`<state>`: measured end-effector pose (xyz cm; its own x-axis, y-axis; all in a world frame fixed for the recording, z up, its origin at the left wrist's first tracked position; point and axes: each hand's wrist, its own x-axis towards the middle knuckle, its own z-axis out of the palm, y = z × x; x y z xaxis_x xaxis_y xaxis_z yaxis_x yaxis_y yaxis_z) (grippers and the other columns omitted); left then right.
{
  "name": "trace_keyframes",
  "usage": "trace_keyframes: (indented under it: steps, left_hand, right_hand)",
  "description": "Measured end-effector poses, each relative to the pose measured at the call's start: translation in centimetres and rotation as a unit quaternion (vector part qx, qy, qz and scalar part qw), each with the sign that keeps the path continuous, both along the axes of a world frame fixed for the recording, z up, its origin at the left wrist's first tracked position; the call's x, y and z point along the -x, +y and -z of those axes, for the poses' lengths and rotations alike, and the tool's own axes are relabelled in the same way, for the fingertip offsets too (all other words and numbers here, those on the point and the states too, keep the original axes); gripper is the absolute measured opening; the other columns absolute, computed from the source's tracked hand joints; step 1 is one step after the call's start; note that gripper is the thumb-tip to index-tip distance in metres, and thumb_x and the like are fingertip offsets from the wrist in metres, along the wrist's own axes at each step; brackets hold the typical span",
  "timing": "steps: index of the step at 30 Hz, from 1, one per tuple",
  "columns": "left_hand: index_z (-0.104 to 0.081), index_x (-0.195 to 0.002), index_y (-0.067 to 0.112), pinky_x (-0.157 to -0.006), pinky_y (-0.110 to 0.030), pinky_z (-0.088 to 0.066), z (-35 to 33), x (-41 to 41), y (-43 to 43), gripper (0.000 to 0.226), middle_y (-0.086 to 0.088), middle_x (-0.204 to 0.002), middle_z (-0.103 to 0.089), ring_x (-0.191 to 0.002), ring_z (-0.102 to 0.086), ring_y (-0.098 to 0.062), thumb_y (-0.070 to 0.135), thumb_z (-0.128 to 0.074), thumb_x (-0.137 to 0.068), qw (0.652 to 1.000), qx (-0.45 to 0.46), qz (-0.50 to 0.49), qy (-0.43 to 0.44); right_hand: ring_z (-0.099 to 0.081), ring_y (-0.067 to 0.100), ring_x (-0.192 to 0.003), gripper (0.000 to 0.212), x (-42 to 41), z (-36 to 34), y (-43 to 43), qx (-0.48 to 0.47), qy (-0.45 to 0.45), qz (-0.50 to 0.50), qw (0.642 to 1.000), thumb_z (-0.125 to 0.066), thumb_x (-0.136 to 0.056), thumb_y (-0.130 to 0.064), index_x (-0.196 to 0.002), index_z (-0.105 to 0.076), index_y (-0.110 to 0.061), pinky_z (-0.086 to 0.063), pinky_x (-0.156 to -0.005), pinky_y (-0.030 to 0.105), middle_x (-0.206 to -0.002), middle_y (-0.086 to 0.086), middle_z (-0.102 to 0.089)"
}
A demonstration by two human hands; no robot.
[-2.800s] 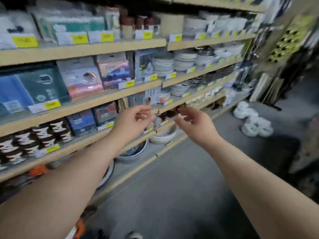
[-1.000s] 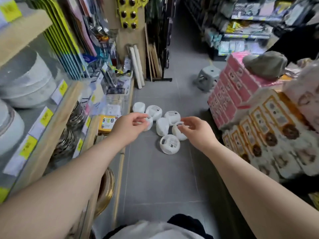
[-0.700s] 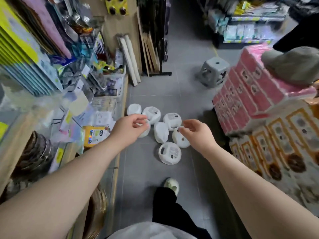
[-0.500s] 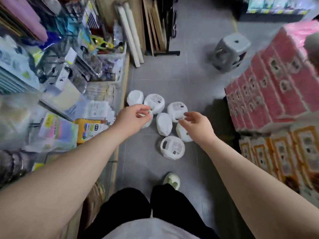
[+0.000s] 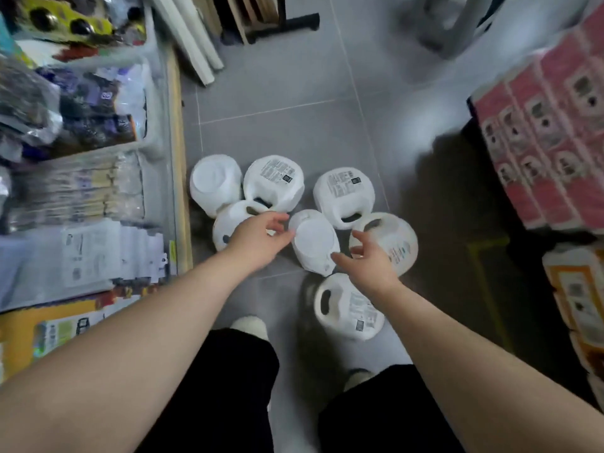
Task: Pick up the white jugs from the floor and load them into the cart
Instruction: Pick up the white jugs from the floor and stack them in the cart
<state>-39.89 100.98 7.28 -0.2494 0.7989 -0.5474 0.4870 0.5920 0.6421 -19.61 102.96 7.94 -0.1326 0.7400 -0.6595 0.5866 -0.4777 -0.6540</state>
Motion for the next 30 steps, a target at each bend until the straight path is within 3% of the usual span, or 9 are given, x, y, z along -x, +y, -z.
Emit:
trace_keyframes:
  steps: [4,7,10,12,16,19,22,25,30]
  left_hand:
    - [-0.051,-0.137,0.025,-0.096,-0.028,-0.042,11.3,0.4,3.5,0.059,0.007,-0.113,-0.06,-0.109,-0.059,-0.016,0.038,-0.072,-0.083,0.999,0.018,0.05,0.009]
    - [-0.041,-0.145,0.026,-0.11,-0.038,-0.038,18.2,0.6,5.8,0.076,0.004,-0.143,-0.05,-0.13,-0.049,-0.018,0.046,-0.074,-0.079,0.994,0.013,0.105,0.013]
    - [-0.032,-0.149,0.03,-0.116,-0.039,-0.028,22.7,0.3,7.5,0.081,0.004,-0.152,-0.038,-0.141,-0.033,-0.018,0.049,-0.071,-0.081,0.988,0.022,0.152,0.014]
    - [-0.029,-0.149,0.035,-0.118,-0.04,-0.023,24.7,0.0,8.3,0.086,0.003,-0.154,-0.033,-0.144,-0.027,-0.018,0.052,-0.073,-0.078,0.986,0.023,0.163,0.0]
    - [-0.032,-0.146,0.044,-0.114,-0.041,-0.034,26.2,0.2,8.8,0.104,0.005,-0.15,-0.039,-0.135,-0.039,-0.015,0.06,-0.08,-0.054,0.99,0.031,0.108,-0.086]
    - [-0.037,-0.144,0.041,-0.108,-0.04,-0.042,25.7,0.5,8.8,0.103,0.007,-0.141,-0.05,-0.125,-0.051,-0.012,0.052,-0.085,-0.054,0.988,0.036,0.086,-0.121]
    - [-0.038,-0.145,0.039,-0.107,-0.041,-0.042,23.1,0.8,8.7,0.093,0.007,-0.14,-0.051,-0.124,-0.051,-0.015,0.04,-0.086,-0.065,0.991,0.03,0.064,-0.115]
    - [-0.038,-0.145,0.038,-0.107,-0.041,-0.043,17.2,1.0,8.6,0.091,0.008,-0.141,-0.05,-0.125,-0.05,-0.014,0.035,-0.087,-0.067,0.992,0.011,0.043,-0.116]
    - [-0.035,-0.147,0.037,-0.102,-0.04,-0.047,1.5,2.1,8.1,0.089,0.006,-0.148,-0.042,-0.131,-0.046,-0.016,0.03,-0.084,-0.073,0.994,-0.016,0.027,-0.107]
  right_hand:
    - [-0.043,0.007,-0.12,0.074,1.3,11.2,1.4,-0.027,0.023,0.004,0.999,-0.073,-0.085,-0.022,-0.147,-0.033,-0.019,-0.036,-0.097,0.024,-0.125,-0.01,-0.045]
    - [-0.035,0.023,-0.139,0.094,2.4,18.3,2.2,-0.022,0.024,0.014,0.999,-0.078,-0.079,-0.034,-0.153,-0.02,-0.02,-0.034,-0.111,0.035,-0.151,0.004,-0.037]
    - [-0.041,0.019,-0.136,0.109,3.0,23.2,2.6,-0.016,0.061,0.027,0.998,-0.082,-0.067,-0.047,-0.153,-0.019,-0.029,-0.036,-0.113,0.043,-0.149,0.0,-0.041]
    - [-0.042,0.014,-0.134,0.113,2.9,25.3,3.1,-0.01,0.082,0.037,0.996,-0.086,-0.066,-0.041,-0.153,-0.016,-0.03,-0.037,-0.112,0.04,-0.147,-0.005,-0.042]
    - [-0.049,0.018,-0.13,0.119,2.8,26.7,3.3,0.032,0.119,0.072,0.99,-0.089,-0.065,-0.032,-0.153,-0.009,-0.038,-0.044,-0.106,0.047,-0.147,-0.007,-0.044]
    - [-0.056,0.014,-0.117,0.102,3.0,25.9,3.3,0.042,0.133,0.08,0.987,-0.086,-0.071,-0.021,-0.149,-0.022,-0.037,-0.054,-0.081,0.023,-0.134,-0.011,-0.052]
    - [-0.055,0.012,-0.099,0.094,3.2,22.4,3.7,0.061,0.154,0.076,0.983,-0.08,-0.079,-0.015,-0.149,-0.021,-0.036,-0.037,-0.044,0.003,-0.129,-0.01,-0.051]
    - [-0.055,0.004,-0.078,0.089,3.2,16.5,3.7,0.075,0.186,0.093,0.975,-0.075,-0.082,-0.006,-0.147,-0.024,-0.038,-0.036,-0.04,0.006,-0.124,-0.007,-0.057]
    - [-0.059,0.006,-0.095,0.08,4.0,1.5,4.3,0.076,0.2,0.087,0.973,-0.075,-0.08,-0.001,-0.133,-0.035,-0.045,-0.045,-0.045,0.01,-0.114,-0.013,-0.06]
